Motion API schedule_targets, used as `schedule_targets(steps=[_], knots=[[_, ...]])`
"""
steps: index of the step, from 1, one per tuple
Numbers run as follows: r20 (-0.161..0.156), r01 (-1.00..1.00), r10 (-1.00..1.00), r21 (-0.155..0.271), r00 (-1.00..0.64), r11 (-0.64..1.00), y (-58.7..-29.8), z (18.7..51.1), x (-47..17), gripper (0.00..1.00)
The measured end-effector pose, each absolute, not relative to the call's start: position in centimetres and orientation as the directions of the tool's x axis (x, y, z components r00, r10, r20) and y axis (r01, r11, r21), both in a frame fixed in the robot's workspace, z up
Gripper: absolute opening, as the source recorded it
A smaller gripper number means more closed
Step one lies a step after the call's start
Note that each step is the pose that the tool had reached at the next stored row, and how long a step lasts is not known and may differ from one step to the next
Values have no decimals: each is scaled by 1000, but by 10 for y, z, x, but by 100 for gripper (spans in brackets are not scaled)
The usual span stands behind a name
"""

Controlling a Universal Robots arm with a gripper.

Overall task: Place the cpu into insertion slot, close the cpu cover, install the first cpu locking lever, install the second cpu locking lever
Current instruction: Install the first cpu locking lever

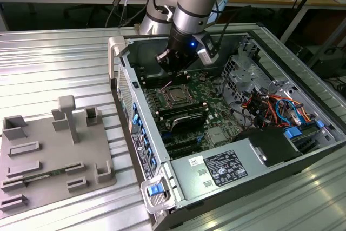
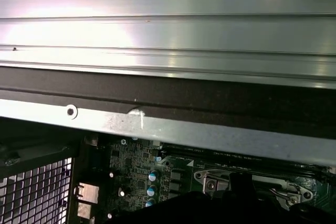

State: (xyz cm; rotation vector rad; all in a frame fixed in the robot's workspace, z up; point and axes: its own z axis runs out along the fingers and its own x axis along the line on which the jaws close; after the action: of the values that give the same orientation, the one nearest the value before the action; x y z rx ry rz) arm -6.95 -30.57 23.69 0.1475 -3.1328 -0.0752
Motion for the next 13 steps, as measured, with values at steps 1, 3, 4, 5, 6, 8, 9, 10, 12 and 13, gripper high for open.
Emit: schedule_targets(steps=[1, 3, 4, 5, 6, 8, 9, 10, 12, 13], knots=[[2, -94, -94, 48, -996, 994, -306, 237, -69, 11], [2, -94, -94, 48, -996, 994, -306, 237, -67, 11], [2, -94, -94, 48, -996, 994, -306, 236, -66, 11], [3, -94, -94, 48, -996, 994, -306, 236, -64, 11], [3, -94, -94, 48, -996, 994, -306, 235, -63, 11], [3, -94, -94, 48, -996, 994, -305, 234, -61, 11], [3, -94, -94, 48, -996, 994, -305, 233, -59, 11], [3, -94, -94, 48, -996, 994, -305, 233, -58, 11], [3, -94, -94, 48, -996, 994, -305, 230, -55, 11], [3, -94, -94, 48, -996, 994, -305, 229, -54, 11]])
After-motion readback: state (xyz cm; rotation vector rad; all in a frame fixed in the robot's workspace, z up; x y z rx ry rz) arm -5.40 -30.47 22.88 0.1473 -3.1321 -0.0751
